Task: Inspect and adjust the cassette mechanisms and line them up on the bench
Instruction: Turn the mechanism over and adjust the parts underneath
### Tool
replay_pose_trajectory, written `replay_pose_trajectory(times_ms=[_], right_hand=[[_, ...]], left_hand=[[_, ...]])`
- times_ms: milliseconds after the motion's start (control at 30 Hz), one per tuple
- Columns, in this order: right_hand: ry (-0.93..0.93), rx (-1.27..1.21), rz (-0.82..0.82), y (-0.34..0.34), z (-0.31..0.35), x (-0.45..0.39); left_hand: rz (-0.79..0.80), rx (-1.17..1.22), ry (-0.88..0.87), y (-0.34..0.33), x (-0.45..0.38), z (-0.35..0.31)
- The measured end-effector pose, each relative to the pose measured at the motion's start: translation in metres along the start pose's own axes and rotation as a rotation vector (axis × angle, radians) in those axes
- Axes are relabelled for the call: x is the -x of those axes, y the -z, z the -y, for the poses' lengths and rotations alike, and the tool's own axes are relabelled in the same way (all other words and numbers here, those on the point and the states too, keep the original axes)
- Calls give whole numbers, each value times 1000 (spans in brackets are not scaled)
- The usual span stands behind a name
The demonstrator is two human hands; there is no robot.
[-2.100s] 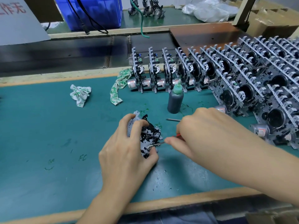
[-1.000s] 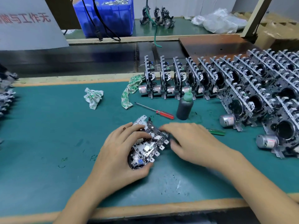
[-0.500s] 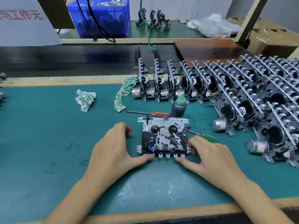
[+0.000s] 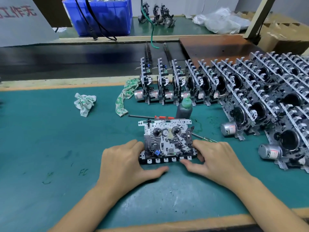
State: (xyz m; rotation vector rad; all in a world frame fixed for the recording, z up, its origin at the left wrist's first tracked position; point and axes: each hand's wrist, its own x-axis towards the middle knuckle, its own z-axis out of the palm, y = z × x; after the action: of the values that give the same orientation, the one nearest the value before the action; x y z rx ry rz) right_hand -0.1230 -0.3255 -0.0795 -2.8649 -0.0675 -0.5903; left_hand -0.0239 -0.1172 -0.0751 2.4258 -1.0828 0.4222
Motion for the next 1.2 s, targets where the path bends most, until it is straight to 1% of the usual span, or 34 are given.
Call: replay_pose_trajectory(times_ms=[133, 267, 400, 500, 633, 700, 867, 967, 1100, 1200], right_hand=[[-22, -66, 13, -1, 1, 1], [7, -49, 57, -1, 2, 3], [-20, -46, -14, -4, 3, 2], [-19, -23, -29, -6, 5, 3], [-84, -39, -71, -7, 7, 2], [-62, -60, -66, -6, 7, 2], [26, -78, 24, -3, 5, 2], [-6, -71, -5, -4, 5, 2], [-103, -54, -38, -6, 6, 2], [-80, -45, -6, -4, 4, 2]], left_hand=[[-68, -18, 88, -5, 1, -5], [-50, -4, 79, -6, 0, -1], [-4, 37, 0, -6, 0, 3], [-42, 8, 61, -6, -3, -1], [-82, 4, 30, -6, -4, -3], [-60, 7, 55, -6, -2, -2], [-37, -14, 131, -8, -2, 1], [-29, 13, 94, -8, -2, 2], [52, 90, 0, -6, 0, 3], [81, 90, 38, -4, 0, 2]])
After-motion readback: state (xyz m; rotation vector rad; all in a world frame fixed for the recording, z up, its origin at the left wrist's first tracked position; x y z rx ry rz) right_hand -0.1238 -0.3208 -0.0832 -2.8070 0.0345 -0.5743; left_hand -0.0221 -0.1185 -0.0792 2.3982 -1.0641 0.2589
